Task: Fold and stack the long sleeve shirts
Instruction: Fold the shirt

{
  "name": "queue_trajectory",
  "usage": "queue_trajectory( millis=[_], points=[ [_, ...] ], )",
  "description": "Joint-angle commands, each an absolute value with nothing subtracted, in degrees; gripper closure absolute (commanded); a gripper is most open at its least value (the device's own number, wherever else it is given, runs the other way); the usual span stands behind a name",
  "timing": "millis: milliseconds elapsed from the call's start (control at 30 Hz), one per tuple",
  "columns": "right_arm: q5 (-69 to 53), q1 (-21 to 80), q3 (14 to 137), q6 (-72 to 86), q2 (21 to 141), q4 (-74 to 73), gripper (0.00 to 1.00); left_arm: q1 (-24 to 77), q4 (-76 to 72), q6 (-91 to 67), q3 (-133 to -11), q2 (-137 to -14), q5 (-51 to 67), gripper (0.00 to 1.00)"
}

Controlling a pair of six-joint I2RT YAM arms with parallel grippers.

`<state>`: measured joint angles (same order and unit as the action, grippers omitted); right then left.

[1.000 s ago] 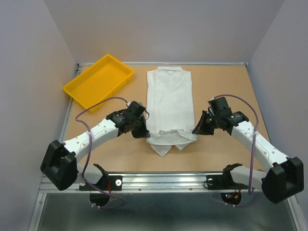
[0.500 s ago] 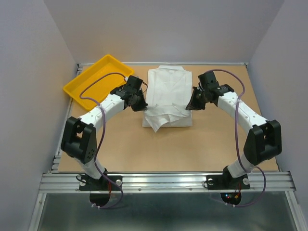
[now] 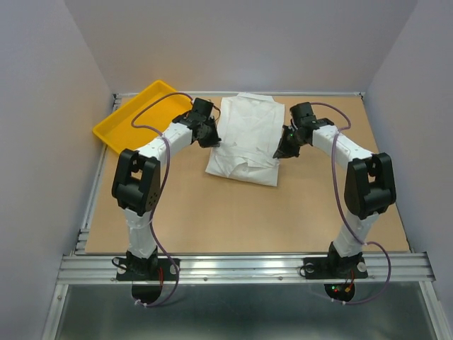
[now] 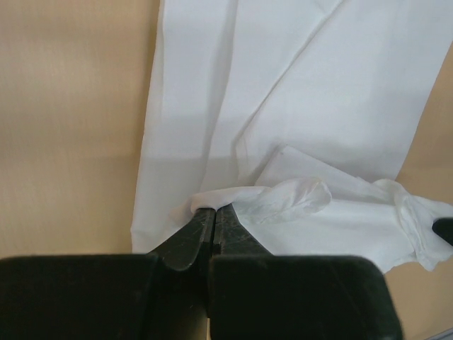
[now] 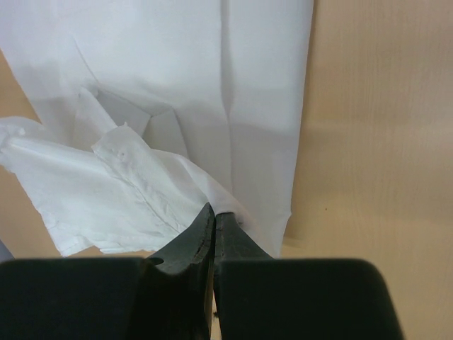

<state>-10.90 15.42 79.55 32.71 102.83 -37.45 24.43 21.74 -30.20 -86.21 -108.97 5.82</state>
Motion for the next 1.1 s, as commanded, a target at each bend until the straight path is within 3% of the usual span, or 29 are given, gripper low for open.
queue_trajectory(
  millis=[0,233,367,667,833,1067],
  points=[
    [-9.1,14.1,84.0,31.5,105.2,-34.7,0.99,23.2,19.4,-26.5,-90.3,-111.0,4.4,0.95],
    [-9.3,13.8,87.1,32.3,110.4,-32.7,0.94,21.5,16.3,-26.8,-91.1,-114.7,4.2,0.95],
    [-8.7,13.6,88.9,33.1,113.0,-32.3,0.91,21.4,15.3,-26.4,-92.5,-117.0,4.2,0.88],
    [-7.4,12.8,91.6,33.4,116.4,-31.9,0.9,21.3,13.1,-24.4,-94.8,-119.2,4.3,0.86],
    [-7.1,12.1,93.4,33.2,117.6,-31.9,0.77,21.1,12.1,-23.6,-96.1,-120.4,2.8,0.79],
    [-7.0,11.1,97.3,32.0,119.4,-32.0,0.76,20.8,12.1,-23.5,-100.2,-122.8,2.7,0.75]
  ],
)
